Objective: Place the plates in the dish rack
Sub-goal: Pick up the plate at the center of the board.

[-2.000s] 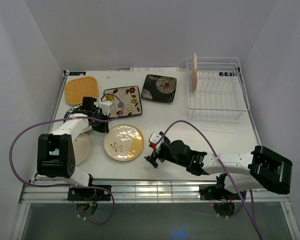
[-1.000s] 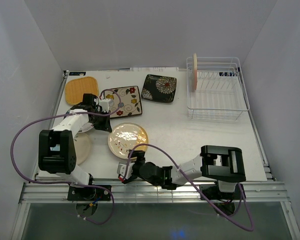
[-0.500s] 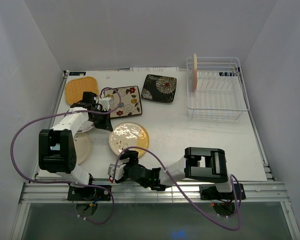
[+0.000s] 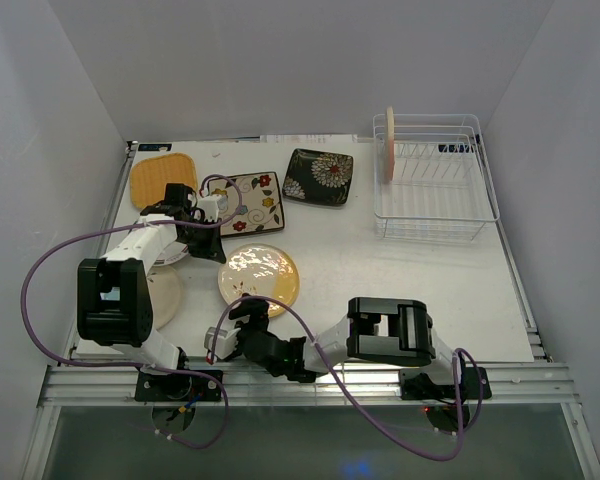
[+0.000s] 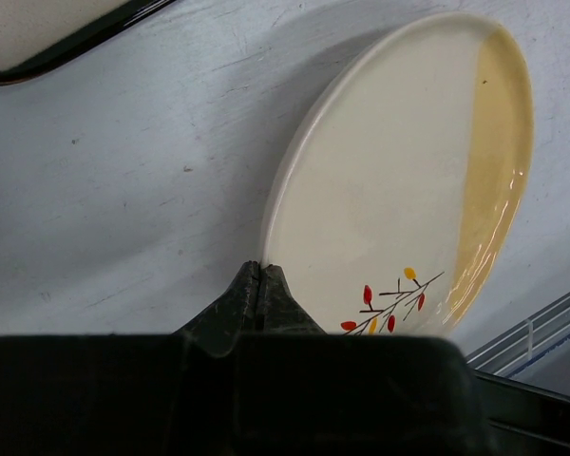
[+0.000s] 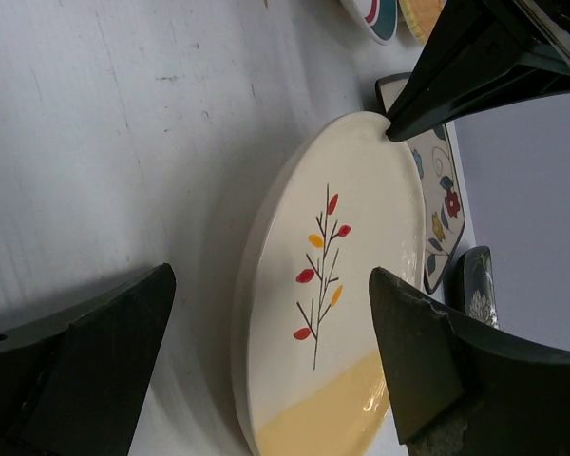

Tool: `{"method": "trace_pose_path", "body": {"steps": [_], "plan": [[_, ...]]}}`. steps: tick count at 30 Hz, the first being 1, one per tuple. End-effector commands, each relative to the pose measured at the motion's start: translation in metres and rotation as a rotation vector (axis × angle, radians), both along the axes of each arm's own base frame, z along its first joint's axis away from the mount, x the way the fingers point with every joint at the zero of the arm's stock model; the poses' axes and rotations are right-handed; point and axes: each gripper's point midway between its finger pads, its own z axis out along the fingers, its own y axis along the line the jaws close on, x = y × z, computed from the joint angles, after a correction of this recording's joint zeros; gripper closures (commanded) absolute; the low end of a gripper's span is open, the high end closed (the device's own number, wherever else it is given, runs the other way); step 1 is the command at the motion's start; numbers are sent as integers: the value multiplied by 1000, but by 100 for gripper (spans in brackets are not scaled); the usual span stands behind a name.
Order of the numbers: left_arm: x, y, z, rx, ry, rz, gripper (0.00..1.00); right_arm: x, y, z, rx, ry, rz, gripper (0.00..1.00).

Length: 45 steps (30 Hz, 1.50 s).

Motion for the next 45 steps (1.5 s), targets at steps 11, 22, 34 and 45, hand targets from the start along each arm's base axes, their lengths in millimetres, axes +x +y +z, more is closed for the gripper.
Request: {"method": "trace_pose_path", "body": {"steps": [11,22,34,45], "plan": [[3,-16,20,-90,-28,-35,100,18,2,2,4,-45,-65,23],[0,-17,20,-96,-25,-41,100,27,-4,6,12,-109,-112,47],[0,-18,17,-106,-12,-55,100,28,-6,17,47,-127,-126,92],[-1,-20,19,-116,-16,-76,54,31,-12,24,69,-140,-145,92]]}}
